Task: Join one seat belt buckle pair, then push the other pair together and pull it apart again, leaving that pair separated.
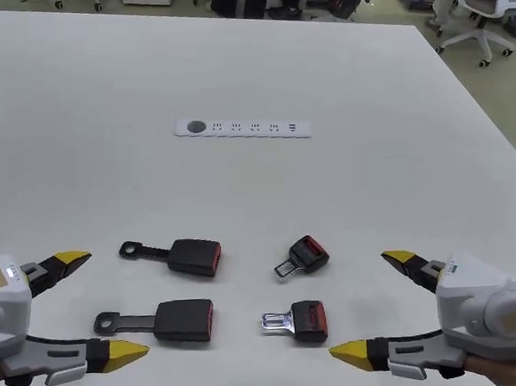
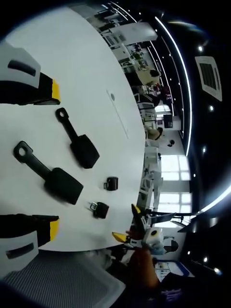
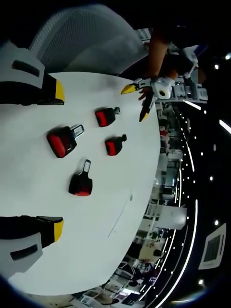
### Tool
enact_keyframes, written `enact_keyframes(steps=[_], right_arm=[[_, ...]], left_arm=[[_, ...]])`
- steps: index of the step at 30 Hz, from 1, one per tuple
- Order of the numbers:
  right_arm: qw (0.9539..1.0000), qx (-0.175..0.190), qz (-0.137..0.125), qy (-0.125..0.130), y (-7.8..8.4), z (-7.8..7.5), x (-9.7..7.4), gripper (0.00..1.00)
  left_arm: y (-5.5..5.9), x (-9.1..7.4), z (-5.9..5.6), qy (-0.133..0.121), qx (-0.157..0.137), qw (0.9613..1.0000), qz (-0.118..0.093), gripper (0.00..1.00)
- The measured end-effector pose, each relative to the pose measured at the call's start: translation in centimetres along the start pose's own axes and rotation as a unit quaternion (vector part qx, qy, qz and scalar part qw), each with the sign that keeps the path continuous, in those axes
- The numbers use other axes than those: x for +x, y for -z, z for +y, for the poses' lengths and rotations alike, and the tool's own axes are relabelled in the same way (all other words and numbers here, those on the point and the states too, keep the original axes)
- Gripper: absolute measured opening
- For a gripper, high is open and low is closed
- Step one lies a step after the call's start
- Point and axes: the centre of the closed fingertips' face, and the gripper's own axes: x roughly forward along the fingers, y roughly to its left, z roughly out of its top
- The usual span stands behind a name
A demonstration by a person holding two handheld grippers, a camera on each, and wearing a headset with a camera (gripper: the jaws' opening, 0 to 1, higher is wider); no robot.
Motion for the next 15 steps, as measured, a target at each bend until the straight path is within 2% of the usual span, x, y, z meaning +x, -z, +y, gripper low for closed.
enact_keyframes(steps=[7,15], right_arm=[[0.9993,-0.032,0.008,-0.019,-0.3,0.5,0.3,0.90],[0.9958,-0.075,0.022,-0.049,-0.4,1.5,1.0,0.82]], left_arm=[[0.0,0.6,-0.2,0.023,0.020,0.9994,0.015,0.89],[0.5,1.5,-0.9,0.052,0.043,0.9972,0.034,0.78]])
